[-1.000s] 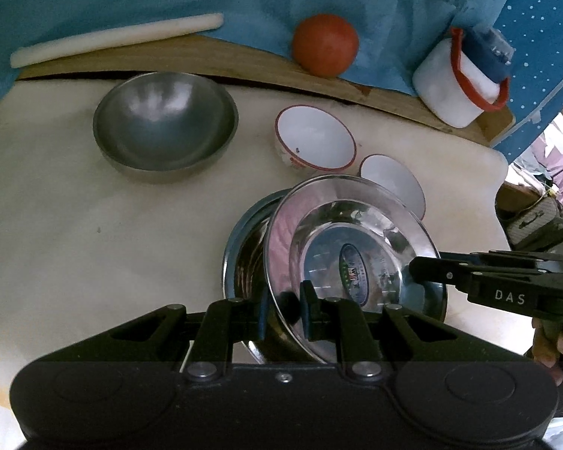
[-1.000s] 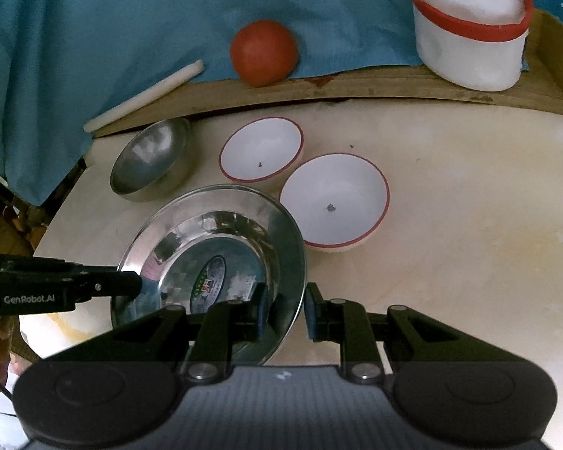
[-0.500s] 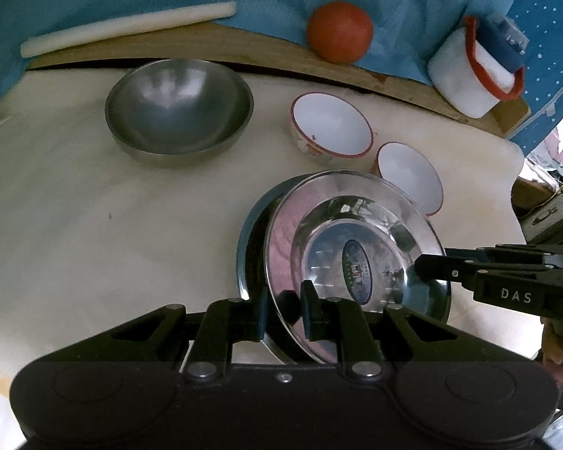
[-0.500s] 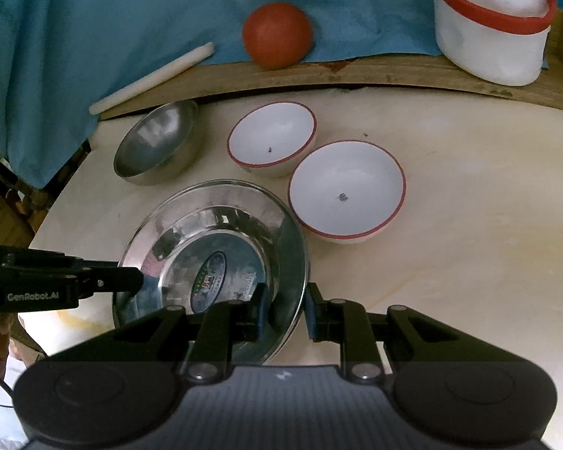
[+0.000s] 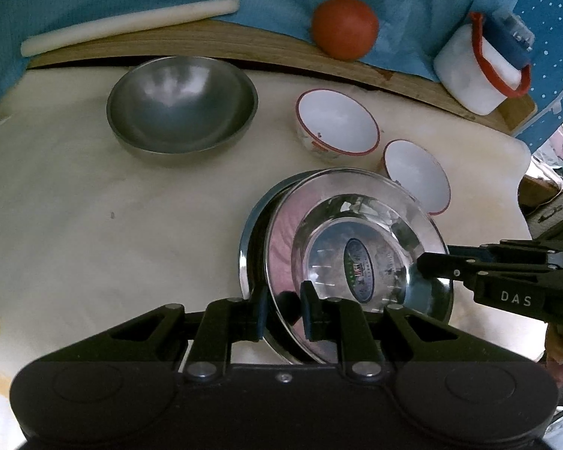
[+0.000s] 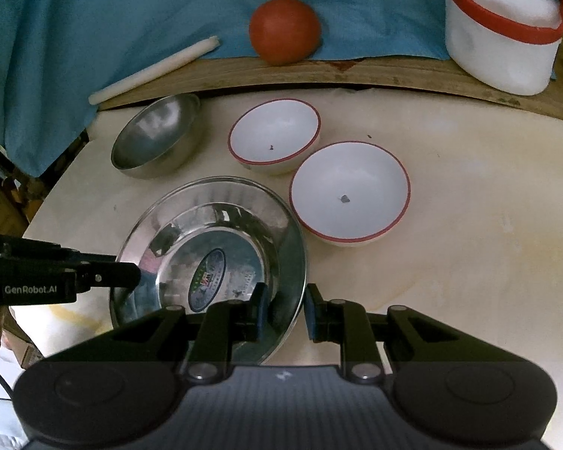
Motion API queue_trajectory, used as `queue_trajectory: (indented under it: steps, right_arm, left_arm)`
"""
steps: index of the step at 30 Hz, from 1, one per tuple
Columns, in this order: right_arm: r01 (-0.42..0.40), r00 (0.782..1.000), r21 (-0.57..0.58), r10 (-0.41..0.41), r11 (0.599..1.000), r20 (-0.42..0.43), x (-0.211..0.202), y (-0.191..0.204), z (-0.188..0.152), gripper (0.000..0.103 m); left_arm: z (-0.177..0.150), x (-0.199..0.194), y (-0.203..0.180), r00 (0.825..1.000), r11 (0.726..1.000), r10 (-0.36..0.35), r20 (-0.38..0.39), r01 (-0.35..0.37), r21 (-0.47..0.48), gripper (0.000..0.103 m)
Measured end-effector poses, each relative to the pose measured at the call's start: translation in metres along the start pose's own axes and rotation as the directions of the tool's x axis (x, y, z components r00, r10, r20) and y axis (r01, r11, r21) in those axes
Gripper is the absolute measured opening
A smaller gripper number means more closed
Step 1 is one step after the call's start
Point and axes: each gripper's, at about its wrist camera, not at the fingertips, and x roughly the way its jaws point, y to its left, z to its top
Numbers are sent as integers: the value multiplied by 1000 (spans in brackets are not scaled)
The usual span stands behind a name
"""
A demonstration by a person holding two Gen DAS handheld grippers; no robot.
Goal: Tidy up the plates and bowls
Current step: 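Carry the logo plate with both grippers and lower it onto the stacked dishes, then open both grippers and release the logo plate onto the stack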
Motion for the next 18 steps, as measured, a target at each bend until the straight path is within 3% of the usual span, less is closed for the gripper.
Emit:
queue_trajectory:
  steps: [9, 13, 18]
  right_arm:
    - [16, 1000, -27, -16, 1000, 6, 0, 6, 0, 26]
    - [11, 1000, -35, -10, 999, 7, 0, 9, -1, 34]
    - [-1, 1000, -38, 2, 999, 8, 1, 11, 0, 45]
  left_arm:
    - [-1, 1, -1, 1000, 1000, 13, 2, -13, 24, 20]
    - [-3, -1, 0, 1000, 1000, 16, 12, -17, 25, 22]
    - [-3, -6, 1, 1000, 1000, -2, 29, 1, 22, 31]
